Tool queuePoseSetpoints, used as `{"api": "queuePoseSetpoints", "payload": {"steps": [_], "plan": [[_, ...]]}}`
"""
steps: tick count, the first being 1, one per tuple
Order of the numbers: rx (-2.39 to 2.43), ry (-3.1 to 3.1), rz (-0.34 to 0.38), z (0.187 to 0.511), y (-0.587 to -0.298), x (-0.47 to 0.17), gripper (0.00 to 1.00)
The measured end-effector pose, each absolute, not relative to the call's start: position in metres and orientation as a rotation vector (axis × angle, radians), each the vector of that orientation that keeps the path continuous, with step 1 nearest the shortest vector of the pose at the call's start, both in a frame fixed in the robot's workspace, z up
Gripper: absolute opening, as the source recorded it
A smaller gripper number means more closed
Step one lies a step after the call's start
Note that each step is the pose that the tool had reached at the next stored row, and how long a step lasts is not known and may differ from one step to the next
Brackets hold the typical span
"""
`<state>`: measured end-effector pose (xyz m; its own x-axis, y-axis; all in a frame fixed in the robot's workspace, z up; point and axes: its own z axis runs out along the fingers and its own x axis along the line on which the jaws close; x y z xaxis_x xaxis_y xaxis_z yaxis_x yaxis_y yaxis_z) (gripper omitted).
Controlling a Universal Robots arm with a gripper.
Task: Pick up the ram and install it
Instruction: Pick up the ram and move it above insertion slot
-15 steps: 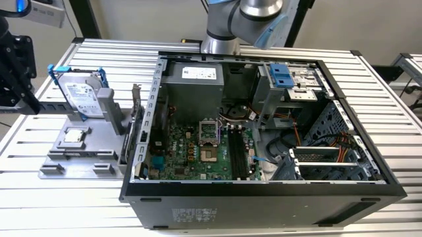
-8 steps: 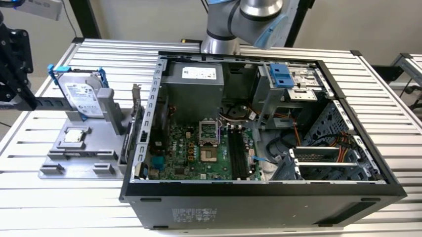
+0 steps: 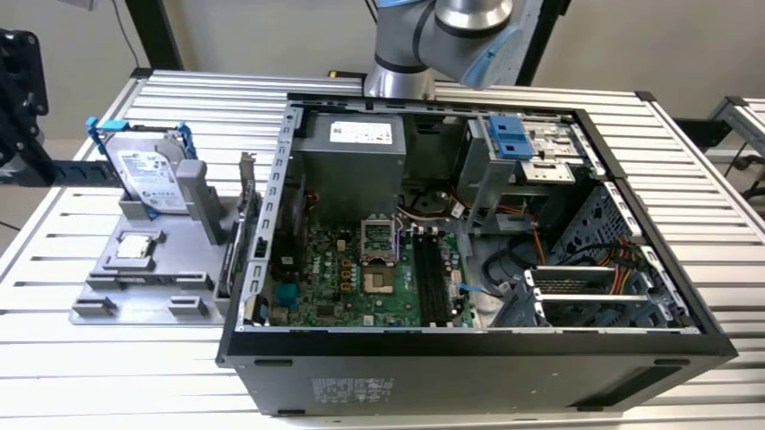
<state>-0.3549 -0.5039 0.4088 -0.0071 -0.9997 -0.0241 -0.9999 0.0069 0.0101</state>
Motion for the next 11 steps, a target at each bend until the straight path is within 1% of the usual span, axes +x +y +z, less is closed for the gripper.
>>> {"api": "queuePoseSetpoints", "payload": {"steps": [11], "plan": [[-2.208, 2.222, 0.038, 0.409, -0.504, -0.338, 0.00]]}}
